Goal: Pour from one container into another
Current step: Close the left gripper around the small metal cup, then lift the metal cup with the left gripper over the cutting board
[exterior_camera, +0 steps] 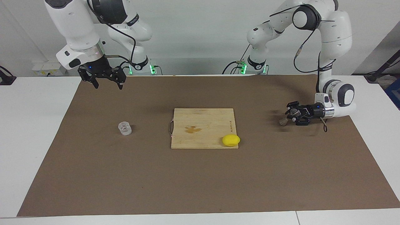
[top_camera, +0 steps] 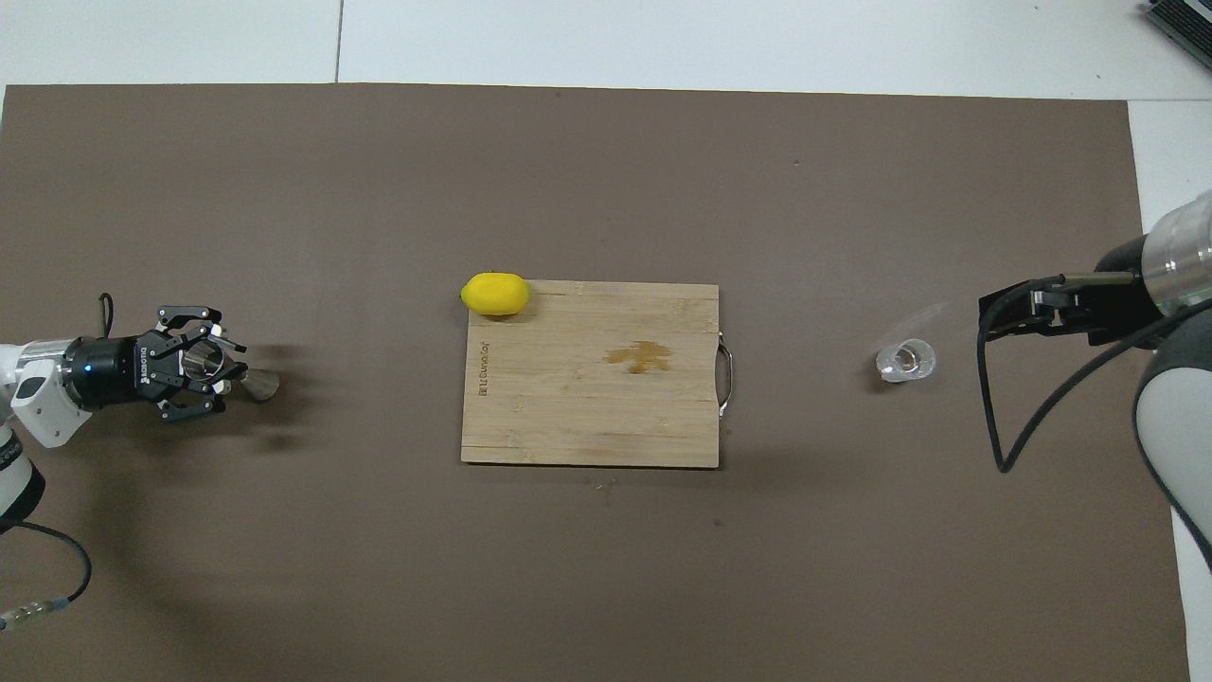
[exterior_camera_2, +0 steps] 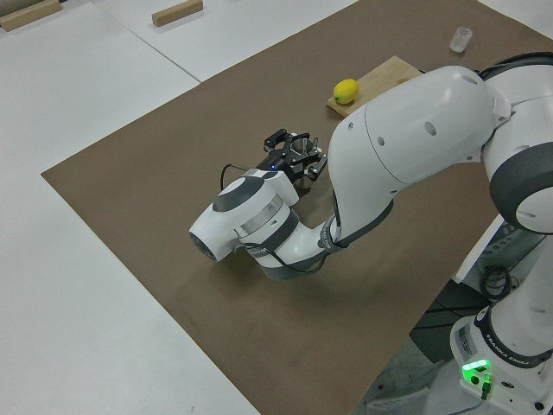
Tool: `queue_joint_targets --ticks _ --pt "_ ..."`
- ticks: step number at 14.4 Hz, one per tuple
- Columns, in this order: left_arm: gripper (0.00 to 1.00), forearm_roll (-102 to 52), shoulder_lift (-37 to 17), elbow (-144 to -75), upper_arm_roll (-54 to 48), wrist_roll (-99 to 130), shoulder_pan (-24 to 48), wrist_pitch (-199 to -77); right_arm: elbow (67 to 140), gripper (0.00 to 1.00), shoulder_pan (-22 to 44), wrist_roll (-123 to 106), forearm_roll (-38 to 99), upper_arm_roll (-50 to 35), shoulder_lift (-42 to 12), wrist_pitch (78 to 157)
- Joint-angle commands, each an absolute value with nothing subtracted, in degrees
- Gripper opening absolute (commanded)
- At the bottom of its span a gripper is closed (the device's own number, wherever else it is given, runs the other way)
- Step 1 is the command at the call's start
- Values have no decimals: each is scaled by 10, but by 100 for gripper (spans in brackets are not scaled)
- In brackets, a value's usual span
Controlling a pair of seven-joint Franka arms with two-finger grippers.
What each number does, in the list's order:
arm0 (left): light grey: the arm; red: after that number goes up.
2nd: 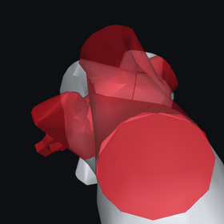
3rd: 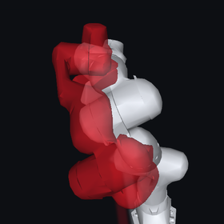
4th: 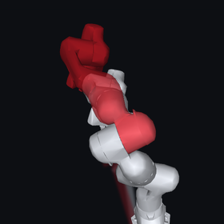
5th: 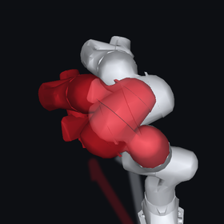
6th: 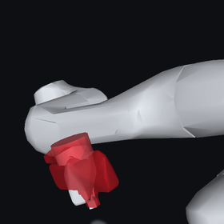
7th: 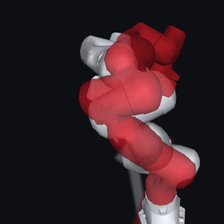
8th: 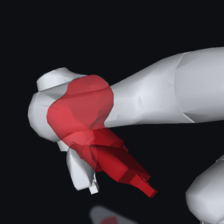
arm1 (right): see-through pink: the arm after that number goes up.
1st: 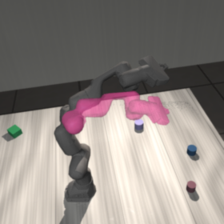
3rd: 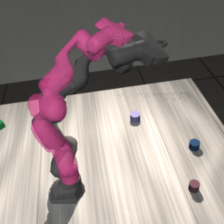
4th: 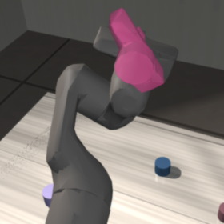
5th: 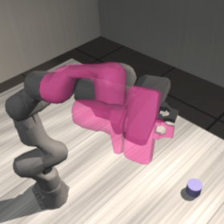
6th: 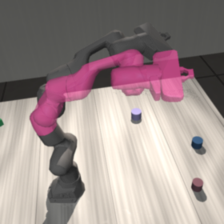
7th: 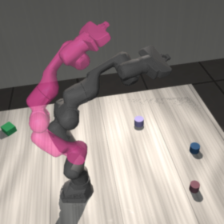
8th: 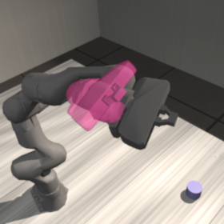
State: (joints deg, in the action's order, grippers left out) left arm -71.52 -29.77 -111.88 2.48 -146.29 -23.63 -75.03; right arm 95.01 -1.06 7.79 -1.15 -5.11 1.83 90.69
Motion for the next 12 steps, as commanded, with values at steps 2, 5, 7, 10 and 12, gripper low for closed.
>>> queue_joint_targets --ticks 2,5,7,10,12 --pt "0 -722 -277 -1123 33 -1462 -214 -766 965 100 -17 83 0 -53 33 908" --pt "0 -726 -267 -1125 31 -1461 -200 -775 965 100 -17 83 0 -53 33 908" --pt "0 -740 -262 -1129 30 -1460 -185 -775 965 100 -17 83 0 -53 33 908" --pt "0 -755 -253 -1135 30 -1462 -164 -776 965 100 -17 83 0 -53 33 908" --pt "0 -766 -244 -1137 30 -1463 -145 -776 965 100 -17 83 0 -53 33 908"
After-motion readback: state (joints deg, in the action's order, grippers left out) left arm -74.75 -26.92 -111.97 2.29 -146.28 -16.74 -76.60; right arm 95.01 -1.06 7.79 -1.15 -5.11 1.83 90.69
